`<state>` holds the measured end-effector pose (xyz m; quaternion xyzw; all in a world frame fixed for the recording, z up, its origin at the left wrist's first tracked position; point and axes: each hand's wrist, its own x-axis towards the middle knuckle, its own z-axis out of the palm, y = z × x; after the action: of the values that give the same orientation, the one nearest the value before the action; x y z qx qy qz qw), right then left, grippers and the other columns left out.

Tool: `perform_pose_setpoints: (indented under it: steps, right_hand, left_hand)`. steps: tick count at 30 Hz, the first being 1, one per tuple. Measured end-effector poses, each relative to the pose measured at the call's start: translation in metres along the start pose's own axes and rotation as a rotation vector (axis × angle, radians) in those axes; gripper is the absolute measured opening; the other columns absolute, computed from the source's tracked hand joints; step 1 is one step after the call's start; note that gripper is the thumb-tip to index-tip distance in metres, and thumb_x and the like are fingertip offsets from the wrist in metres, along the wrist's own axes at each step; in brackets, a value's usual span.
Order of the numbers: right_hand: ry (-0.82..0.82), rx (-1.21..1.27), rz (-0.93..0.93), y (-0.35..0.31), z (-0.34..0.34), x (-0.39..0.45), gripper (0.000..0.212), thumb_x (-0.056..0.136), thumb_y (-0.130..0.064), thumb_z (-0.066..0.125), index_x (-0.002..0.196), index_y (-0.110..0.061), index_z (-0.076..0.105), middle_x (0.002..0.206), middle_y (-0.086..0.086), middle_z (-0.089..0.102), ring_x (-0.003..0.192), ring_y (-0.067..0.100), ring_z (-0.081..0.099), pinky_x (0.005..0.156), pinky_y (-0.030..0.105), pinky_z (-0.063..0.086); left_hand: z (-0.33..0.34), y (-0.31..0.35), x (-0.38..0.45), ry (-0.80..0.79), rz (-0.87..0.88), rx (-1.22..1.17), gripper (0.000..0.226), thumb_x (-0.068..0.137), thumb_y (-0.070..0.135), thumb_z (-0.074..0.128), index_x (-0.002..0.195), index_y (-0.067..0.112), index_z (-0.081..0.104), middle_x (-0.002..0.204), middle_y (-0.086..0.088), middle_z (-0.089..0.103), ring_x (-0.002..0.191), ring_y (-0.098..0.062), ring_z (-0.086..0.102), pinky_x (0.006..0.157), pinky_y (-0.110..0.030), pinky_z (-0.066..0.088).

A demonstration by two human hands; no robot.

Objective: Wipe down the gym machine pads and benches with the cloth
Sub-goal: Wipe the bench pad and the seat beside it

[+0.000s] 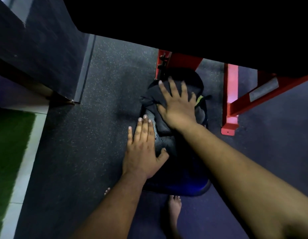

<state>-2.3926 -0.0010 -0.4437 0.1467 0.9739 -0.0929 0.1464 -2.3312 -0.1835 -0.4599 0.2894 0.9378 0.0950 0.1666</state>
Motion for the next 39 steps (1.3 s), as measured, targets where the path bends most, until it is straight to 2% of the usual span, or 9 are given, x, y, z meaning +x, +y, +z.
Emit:
perform_pose_setpoints:
  steps: [3, 5, 8, 12, 17, 20, 27, 35, 39]
  right_hand:
    - [0.041, -0.034, -0.103, 0.034, 0.012, -0.07, 0.076, 0.092, -0.061, 0.035, 0.162, -0.042, 0.012, 0.173, -0.008, 0.003, 0.158, 0.029, 0.004, 0.118, 0.063, 0.022]
    - [0.014, -0.033, -0.026, 0.051, 0.014, -0.095, 0.076, 0.091, -0.065, 0.036, 0.161, -0.046, 0.012, 0.173, -0.009, 0.002, 0.158, 0.029, 0.006, 0.116, 0.065, 0.026]
    - [0.02, 0.024, 0.106, 0.045, 0.004, -0.045, 0.076, 0.095, -0.069, 0.038, 0.158, -0.053, -0.001, 0.171, -0.011, -0.008, 0.158, 0.032, -0.005, 0.114, 0.073, 0.016]
    - [0.04, 0.036, 0.168, 0.027, 0.001, -0.009, 0.075, 0.097, -0.065, 0.037, 0.16, -0.047, 0.0, 0.172, -0.005, 0.0, 0.157, 0.039, 0.002, 0.115, 0.074, 0.019]
    - [0.071, 0.01, 0.141, 0.024, 0.031, -0.156, 0.08, 0.087, -0.061, 0.038, 0.161, -0.041, 0.017, 0.172, -0.004, 0.009, 0.155, 0.034, 0.018, 0.108, 0.065, 0.036]
    - [0.013, 0.012, 0.15, 0.025, 0.037, -0.16, 0.081, 0.088, -0.064, 0.037, 0.161, -0.041, 0.011, 0.173, -0.005, 0.007, 0.156, 0.037, 0.014, 0.112, 0.066, 0.031]
    - [0.077, 0.081, 0.224, -0.018, 0.004, 0.013, 0.079, 0.098, -0.059, 0.04, 0.163, -0.036, 0.001, 0.173, 0.001, -0.005, 0.156, 0.04, -0.01, 0.12, 0.07, 0.008]
    - [0.044, -0.007, -0.242, -0.047, 0.042, -0.133, 0.084, 0.088, -0.068, 0.045, 0.162, -0.041, 0.016, 0.173, -0.004, 0.008, 0.157, 0.032, 0.011, 0.114, 0.064, 0.026]
    - [0.001, -0.015, -0.06, -0.051, 0.023, -0.051, 0.087, 0.084, -0.075, 0.043, 0.159, -0.052, 0.005, 0.171, -0.01, -0.011, 0.157, 0.031, -0.014, 0.11, 0.082, -0.003]
  left_hand:
    - [-0.002, 0.0, 0.0, -0.004, 0.009, -0.023, 0.098, 0.086, 0.059, 0.037, 0.162, 0.002, 0.014, 0.171, -0.018, 0.002, 0.159, -0.03, -0.001, 0.127, -0.057, 0.01]
    - [-0.001, 0.0, -0.001, -0.007, 0.008, -0.029, 0.099, 0.086, 0.059, 0.037, 0.162, 0.002, 0.008, 0.171, -0.016, -0.005, 0.159, -0.029, -0.004, 0.127, -0.056, 0.01]
    - [0.001, -0.001, -0.001, 0.005, 0.01, -0.028, 0.102, 0.086, 0.059, 0.039, 0.162, 0.002, 0.002, 0.171, -0.015, -0.008, 0.159, -0.028, -0.006, 0.128, -0.054, 0.008]
    - [0.002, -0.001, -0.001, 0.001, 0.011, -0.004, 0.102, 0.087, 0.062, 0.036, 0.162, 0.003, 0.001, 0.172, -0.014, -0.009, 0.159, -0.027, -0.007, 0.128, -0.053, 0.005]
    - [-0.001, -0.003, -0.001, -0.006, 0.009, -0.068, 0.1, 0.086, 0.061, 0.031, 0.162, 0.004, -0.001, 0.171, -0.012, -0.01, 0.159, -0.025, -0.009, 0.128, -0.055, 0.006]
    - [0.002, -0.008, -0.004, 0.048, 0.006, -0.206, 0.09, 0.088, 0.046, 0.029, 0.163, 0.006, 0.0, 0.172, -0.009, -0.009, 0.159, -0.022, -0.009, 0.128, -0.056, 0.007]
    - [0.019, -0.02, -0.036, 0.209, -0.08, -0.396, 0.081, 0.09, 0.032, 0.032, 0.164, 0.01, 0.009, 0.173, -0.002, -0.003, 0.159, -0.016, 0.0, 0.129, -0.045, 0.0]
    - [0.019, -0.049, -0.079, 0.276, -0.247, -0.757, 0.073, 0.098, 0.042, 0.024, 0.162, 0.018, 0.001, 0.172, 0.005, -0.002, 0.156, 0.001, -0.002, 0.129, -0.045, 0.002]
    - [0.015, -0.071, -0.077, 0.277, -0.2, -0.695, 0.072, 0.099, 0.041, 0.025, 0.164, 0.016, 0.009, 0.173, 0.004, 0.001, 0.158, -0.006, 0.003, 0.129, -0.042, 0.003]
